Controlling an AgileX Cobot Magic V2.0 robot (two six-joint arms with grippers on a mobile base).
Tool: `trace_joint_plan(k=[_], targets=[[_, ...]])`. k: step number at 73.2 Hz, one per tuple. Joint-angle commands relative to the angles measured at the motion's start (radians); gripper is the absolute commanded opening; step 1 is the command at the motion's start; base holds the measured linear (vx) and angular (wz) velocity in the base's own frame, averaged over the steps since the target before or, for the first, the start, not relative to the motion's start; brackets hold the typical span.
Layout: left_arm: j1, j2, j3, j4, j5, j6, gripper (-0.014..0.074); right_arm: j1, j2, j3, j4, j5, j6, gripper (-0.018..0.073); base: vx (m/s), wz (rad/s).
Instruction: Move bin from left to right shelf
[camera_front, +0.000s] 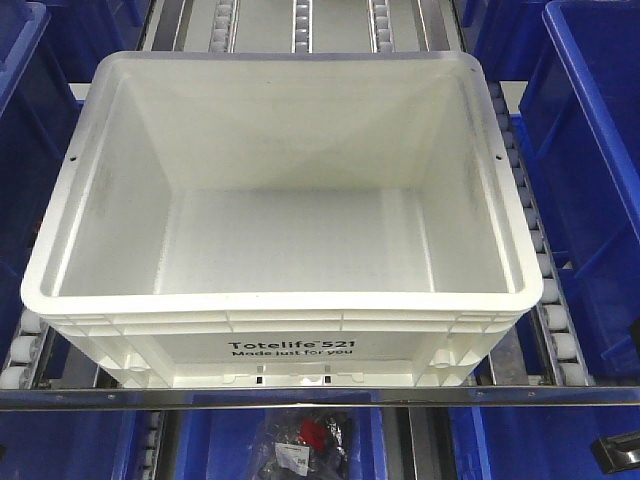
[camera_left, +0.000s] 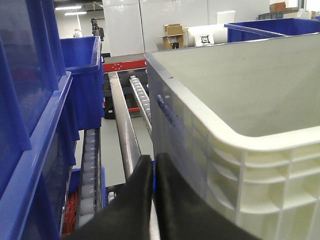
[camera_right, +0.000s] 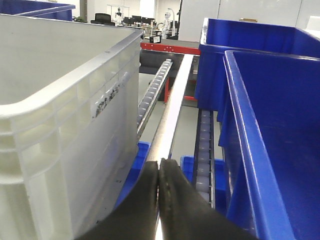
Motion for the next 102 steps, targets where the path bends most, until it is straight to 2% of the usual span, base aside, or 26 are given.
trace_joint_plan(k=[1,37,44,52,57,75,88,102], targets=[[-0.006,-0.011,-0.025,0.000,-0.070,-0.008,-0.0006,-0.001,-0.013,0.018,-0.001,-0.079,-0.007,-0.0008,0.00,0.00],[-0.006,-0.011,-0.025,0.000,-0.072,-0.008,-0.0006,-0.001,-0.013,0.018,0.004,-0.086,-0.003,-0.0008,0.00,0.00],[-0.006,-0.011,-0.025,0.000,-0.113,-0.020,-0.0006,-0.001,-0.013,0.017,0.062,-0.127,0.034,-0.0008,0.00,0.00],[-0.006,-0.011,-0.029,0.000,-0.215,-0.083,-0.0006,-0.001,-0.013,0.015,0.144,-0.180,0.057,-0.0008,0.00,0.00],[-0.006,-0.011,-0.042,0.000,-0.221,-0.112,-0.0006,-0.001,-0.013,-0.003,0.178,-0.191,0.057,-0.0008,0.00,0.00],[-0.006,0.055,-0.219,0.000,-0.017,-0.112,-0.0006,-0.001,0.036,-0.161,0.183,-0.141,0.022,-0.0008,0.00,0.00],[-0.006,0.281,-0.430,0.000,0.163,-0.112,-0.0006,-0.001,0.280,-0.400,0.183,0.109,-0.037,-0.0008,0.00,0.00],[-0.006,0.592,-0.691,0.000,0.370,-0.112,-0.0006,-0.001,0.619,-0.695,0.180,0.340,-0.037,-0.0008,0.00,0.00]])
